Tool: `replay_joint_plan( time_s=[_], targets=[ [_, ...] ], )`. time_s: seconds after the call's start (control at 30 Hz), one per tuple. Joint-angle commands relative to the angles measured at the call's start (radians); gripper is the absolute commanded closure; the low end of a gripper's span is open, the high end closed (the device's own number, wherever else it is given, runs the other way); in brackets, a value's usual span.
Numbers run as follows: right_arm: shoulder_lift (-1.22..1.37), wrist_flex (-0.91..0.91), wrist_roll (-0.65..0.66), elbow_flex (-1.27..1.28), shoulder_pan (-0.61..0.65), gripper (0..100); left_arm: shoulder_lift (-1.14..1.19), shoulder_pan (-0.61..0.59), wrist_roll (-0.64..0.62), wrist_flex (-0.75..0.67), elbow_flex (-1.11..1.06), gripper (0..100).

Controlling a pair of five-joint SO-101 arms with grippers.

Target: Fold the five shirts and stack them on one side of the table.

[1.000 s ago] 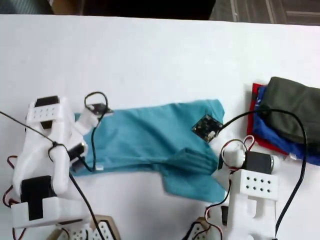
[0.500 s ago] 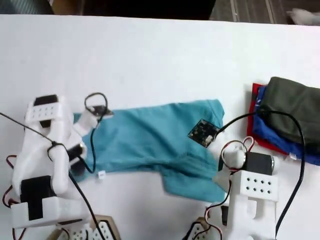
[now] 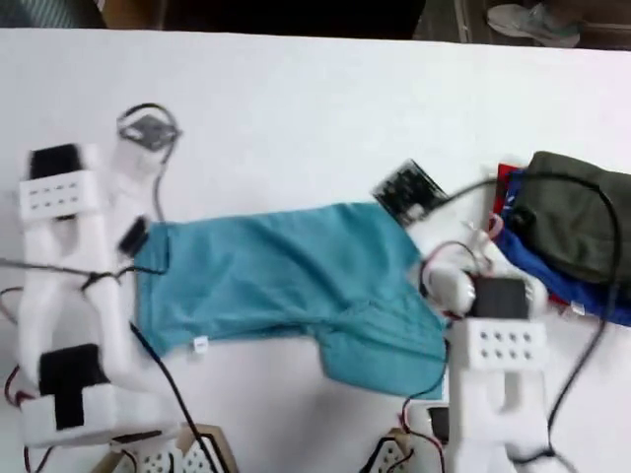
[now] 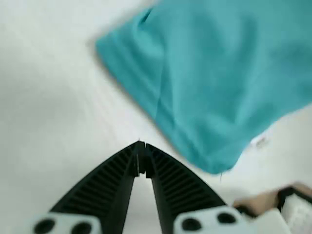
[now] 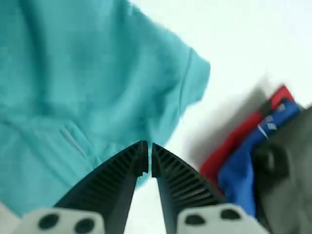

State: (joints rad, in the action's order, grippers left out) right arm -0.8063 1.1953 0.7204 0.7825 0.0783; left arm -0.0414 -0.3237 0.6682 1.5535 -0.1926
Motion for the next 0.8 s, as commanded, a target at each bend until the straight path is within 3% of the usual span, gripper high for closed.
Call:
replay_joint_plan(
  time_s=[0.0, 0.2, 0.4, 0.77],
  targets=[
    [0.131, -0.150, -0.075, -0.006, 0.093, 97.7, 0.068, 0.114, -0.068, -0.089, -0.010, 97],
    [0.395, -0.394, -0.106, -0.046, 0.113, 97.7, 0.262, 0.130, -0.115, -0.198, 0.019, 97],
    [0.733, -0.412, -0.106, -0.229, 0.085, 97.7, 0.463, 0.066, -0.117, -0.187, 0.176, 97],
    [1.205, -0.162, -0.106, -0.736, -0.059, 97.7, 0.928, -0.028, -0.192, 0.189, 0.799, 97]
  ],
)
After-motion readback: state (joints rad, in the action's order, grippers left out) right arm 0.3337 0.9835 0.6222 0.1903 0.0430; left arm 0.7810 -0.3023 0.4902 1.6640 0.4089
